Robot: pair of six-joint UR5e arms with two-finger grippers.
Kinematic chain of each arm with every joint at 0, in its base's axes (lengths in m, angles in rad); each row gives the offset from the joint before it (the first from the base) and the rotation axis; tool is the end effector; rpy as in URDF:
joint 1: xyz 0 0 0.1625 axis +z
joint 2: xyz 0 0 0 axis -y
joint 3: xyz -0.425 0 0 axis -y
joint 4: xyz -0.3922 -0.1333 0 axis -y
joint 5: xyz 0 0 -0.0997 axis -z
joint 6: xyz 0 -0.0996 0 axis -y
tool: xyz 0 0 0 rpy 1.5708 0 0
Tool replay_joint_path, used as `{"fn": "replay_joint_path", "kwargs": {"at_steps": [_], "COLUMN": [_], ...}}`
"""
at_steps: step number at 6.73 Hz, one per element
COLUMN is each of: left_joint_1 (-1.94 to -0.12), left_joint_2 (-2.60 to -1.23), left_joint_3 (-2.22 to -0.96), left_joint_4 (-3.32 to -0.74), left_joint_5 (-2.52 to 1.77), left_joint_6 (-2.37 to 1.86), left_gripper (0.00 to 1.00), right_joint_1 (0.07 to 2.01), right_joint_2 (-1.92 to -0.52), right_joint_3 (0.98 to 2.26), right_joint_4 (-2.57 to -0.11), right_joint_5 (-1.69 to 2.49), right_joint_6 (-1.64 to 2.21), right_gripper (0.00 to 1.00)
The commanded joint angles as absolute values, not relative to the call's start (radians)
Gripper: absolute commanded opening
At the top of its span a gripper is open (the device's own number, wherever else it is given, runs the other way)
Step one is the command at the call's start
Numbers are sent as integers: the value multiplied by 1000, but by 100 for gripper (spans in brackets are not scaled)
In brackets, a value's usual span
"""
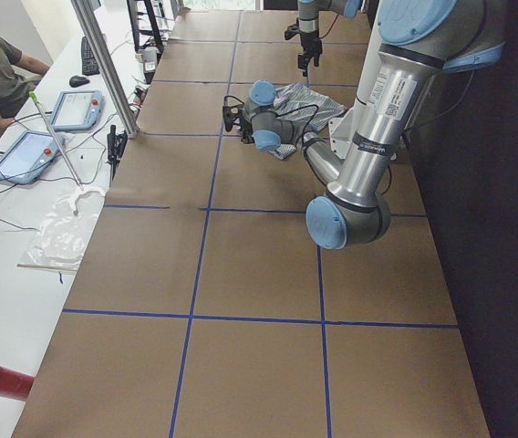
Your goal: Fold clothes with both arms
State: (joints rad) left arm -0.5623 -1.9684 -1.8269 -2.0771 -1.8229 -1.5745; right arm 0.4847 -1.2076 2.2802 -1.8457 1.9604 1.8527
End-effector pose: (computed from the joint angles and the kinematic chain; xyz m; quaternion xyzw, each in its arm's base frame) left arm 0.4533 -0.4138 0.2629 0.0488 0.5516 -0.1656 0.8161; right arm -0.3749 -0.3053 0.2082 -0.1389 -0.3971 0.2684 0.8666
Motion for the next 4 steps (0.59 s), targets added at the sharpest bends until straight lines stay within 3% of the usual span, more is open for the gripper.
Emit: {"fn": "replay_joint_path", "kwargs": {"at_steps": [1,4], "left_joint_1": [-389,-328], "left_joint_2": [-1967,-1989], "left_joint_3": [-1862,-1853], "left_joint_4": [-1941,-1853], "left_joint_5": [-1682,-1646], "left_joint_6": [-1578,-1582], "left_gripper": [58,59], "right_joint_1": [674,687], "right_joint_2": [-1135,-1135], "right_joint_3": [2186,2109], "right_joint_4": [-1792,-1727], "right_joint_5": [1957,1948], "right_joint_6": [1715,1713], "right_gripper": [100,100]}}
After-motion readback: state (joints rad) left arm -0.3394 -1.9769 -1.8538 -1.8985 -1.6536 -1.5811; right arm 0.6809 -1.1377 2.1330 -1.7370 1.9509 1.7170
